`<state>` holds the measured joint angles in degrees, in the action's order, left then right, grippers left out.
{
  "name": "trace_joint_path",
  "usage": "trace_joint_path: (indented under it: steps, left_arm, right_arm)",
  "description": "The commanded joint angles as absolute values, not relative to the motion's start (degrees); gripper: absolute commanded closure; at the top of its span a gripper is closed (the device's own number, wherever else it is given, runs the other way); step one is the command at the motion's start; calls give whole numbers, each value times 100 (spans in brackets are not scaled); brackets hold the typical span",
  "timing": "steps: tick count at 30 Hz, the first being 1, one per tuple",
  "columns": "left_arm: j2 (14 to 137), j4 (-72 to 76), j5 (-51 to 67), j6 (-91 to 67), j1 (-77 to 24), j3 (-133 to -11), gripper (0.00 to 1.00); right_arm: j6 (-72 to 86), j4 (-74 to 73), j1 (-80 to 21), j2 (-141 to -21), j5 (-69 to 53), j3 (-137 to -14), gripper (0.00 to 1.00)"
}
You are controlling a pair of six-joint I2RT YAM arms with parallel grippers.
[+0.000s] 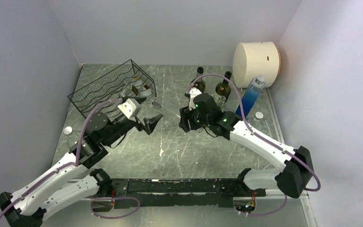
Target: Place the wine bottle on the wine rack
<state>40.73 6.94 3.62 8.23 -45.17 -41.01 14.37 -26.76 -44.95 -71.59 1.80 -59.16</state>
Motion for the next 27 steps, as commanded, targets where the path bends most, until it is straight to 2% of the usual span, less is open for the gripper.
trace_joint_path:
  steps: [1,5,10,19,27]
  left_arm:
    - [4251,-896,-556,-1067,-4535,-4621,1]
    - [4599,-1541,-709,-1486,-4535,-5281,1]
    - [4874,-1363,-573,-1992,-4540,-5549,1]
    - [5023,-1560,-844,-1267,-4535,-6356,1]
    - [5027,-1694,-1018,-958,-4535,-6527,1]
  right_arm:
    - [1540,-1672,-4482,-7282,-370,-5785,100]
    - [1738,-1356,-4492,-7601,-586,-5774,100]
    - [2144,-795,-4631,-8094,-650,-5775,100]
    - [2632,38,-5100,-9056,-279,-5986,100]
    - [2769,593,-5373,-9898,-86,-6466,100]
